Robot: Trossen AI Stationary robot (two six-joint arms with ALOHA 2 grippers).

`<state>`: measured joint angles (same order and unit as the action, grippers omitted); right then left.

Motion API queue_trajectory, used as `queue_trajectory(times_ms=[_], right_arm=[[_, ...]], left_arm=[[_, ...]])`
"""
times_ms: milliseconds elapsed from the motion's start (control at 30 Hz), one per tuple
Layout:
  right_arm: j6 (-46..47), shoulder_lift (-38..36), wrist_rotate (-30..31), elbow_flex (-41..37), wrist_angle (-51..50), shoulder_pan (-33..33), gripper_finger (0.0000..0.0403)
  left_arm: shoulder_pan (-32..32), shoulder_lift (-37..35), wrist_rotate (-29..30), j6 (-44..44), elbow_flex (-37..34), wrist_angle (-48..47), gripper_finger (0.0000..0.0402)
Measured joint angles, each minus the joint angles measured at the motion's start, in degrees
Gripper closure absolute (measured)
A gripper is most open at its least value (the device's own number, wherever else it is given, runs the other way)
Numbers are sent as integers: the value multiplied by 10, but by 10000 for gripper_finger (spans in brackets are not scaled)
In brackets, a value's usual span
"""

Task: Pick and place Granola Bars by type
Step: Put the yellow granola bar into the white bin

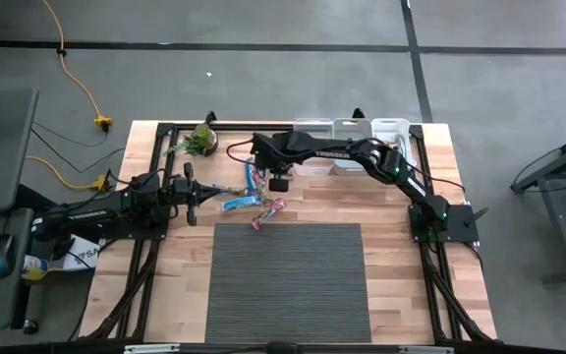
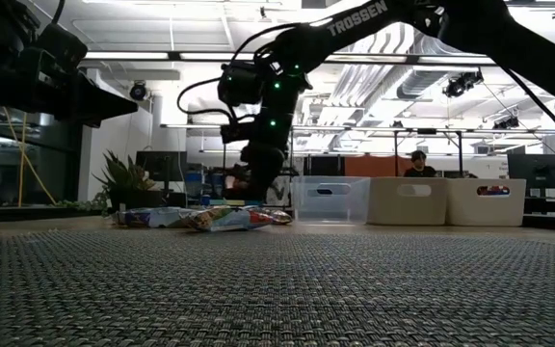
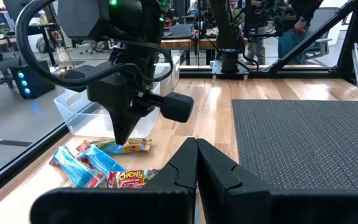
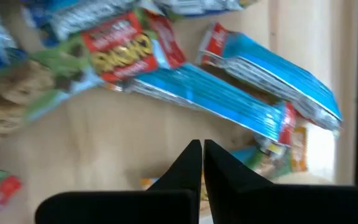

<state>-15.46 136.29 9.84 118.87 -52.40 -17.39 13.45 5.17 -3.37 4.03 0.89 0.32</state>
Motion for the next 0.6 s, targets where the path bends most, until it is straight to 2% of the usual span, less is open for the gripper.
queue_trajectory(times_ms=[200, 600], right_arm=[[-29, 0, 42, 0, -29, -5, 403], [5, 0, 15, 0, -59, -40, 403]], left_arm=[[0, 0, 0, 0, 0, 0, 400], [0, 0, 0, 0, 0, 0, 400]])
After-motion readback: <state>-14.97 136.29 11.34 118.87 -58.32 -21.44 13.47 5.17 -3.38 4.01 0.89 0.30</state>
